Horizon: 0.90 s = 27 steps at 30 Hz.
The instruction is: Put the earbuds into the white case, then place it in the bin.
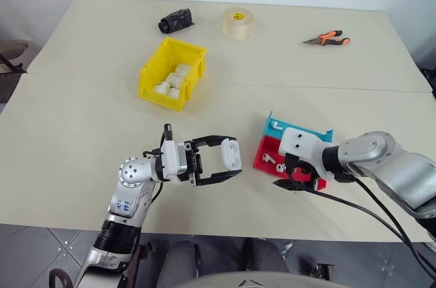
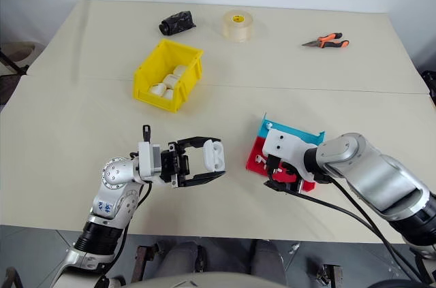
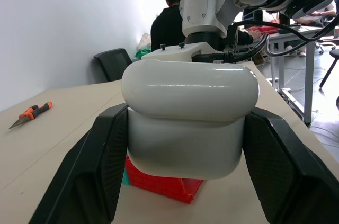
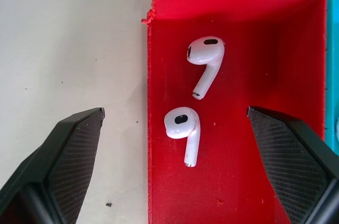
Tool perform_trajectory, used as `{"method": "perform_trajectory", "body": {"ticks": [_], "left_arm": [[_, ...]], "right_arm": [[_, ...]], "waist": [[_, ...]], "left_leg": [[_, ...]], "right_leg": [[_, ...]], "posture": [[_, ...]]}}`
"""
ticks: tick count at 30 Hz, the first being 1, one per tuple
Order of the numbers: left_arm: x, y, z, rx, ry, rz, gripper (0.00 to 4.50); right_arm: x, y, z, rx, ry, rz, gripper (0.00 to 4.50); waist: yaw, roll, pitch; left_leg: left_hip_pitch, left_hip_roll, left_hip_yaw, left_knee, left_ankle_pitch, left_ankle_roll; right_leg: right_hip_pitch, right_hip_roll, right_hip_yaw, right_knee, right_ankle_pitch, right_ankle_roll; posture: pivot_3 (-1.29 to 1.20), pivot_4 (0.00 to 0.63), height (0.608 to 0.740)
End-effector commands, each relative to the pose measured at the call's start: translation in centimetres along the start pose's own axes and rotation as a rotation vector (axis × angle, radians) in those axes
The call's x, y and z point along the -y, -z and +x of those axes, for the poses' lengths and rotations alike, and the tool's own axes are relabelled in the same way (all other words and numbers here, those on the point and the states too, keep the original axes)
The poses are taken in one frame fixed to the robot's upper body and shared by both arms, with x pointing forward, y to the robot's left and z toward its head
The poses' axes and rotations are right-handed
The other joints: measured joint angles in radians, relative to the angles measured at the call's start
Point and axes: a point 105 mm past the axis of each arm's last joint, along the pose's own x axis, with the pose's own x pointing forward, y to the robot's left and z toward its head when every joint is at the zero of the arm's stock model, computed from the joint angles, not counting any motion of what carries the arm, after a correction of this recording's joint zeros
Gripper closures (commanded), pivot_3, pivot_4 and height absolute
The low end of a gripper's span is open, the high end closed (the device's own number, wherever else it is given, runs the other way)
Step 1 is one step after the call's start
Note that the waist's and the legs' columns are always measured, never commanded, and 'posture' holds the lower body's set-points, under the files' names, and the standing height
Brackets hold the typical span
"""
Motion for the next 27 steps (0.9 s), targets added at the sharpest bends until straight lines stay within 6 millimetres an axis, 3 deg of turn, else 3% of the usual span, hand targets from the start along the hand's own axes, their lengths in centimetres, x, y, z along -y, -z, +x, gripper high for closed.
{"method": "perform_trajectory", "body": {"ticks": [1, 11, 14, 16, 27], "left_arm": [[0.09, -1.13, 0.42, 0.028, 0.008, 0.041, 1.70], [0.29, -1.14, 0.42, 0.027, 0.001, 0.038, 1.70], [0.27, -1.14, 0.44, 0.028, 0.000, 0.036, 1.70], [0.28, -1.16, 0.45, 0.028, 0.000, 0.037, 1.70], [0.29, -1.25, 0.51, 0.030, 0.002, 0.034, 1.70]], "right_arm": [[-0.01, -0.35, -0.17, 0.010, 0.000, -0.026, 0.86], [-0.05, -0.16, -0.11, -0.006, 0.000, -0.058, 0.86], [-0.12, -0.15, -0.04, -0.006, -0.003, -0.062, 1.42], [-0.23, -0.11, -0.01, -0.008, -0.006, -0.065, 2.03], [-0.46, 0.14, 0.12, -0.016, -0.010, -0.078, 2.03]], "waist": [[0.000, 0.000, 0.000], [0.000, 0.000, 0.000], [0.000, 0.000, 0.000], [0.000, 0.000, 0.000], [0.000, 0.000, 0.000]], "left_leg": [[0.000, 0.000, 0.000, 0.000, 0.000, 0.000], [0.000, 0.000, 0.000, 0.000, 0.000, 0.000], [0.000, 0.000, 0.000, 0.000, 0.000, 0.000], [0.000, 0.000, 0.000, 0.000, 0.000, 0.000], [0.000, 0.000, 0.000, 0.000, 0.000, 0.000]], "right_leg": [[0.000, 0.000, 0.000, 0.000, 0.000, 0.000], [0.000, 0.000, 0.000, 0.000, 0.000, 0.000], [0.000, 0.000, 0.000, 0.000, 0.000, 0.000], [0.000, 0.000, 0.000, 0.000, 0.000, 0.000], [0.000, 0.000, 0.000, 0.000, 0.000, 0.000]], "posture": [[0.00, 0.150, 0.740], [0.00, 0.150, 0.740], [0.00, 0.150, 0.740], [0.00, 0.150, 0.740], [0.00, 0.150, 0.740]]}}
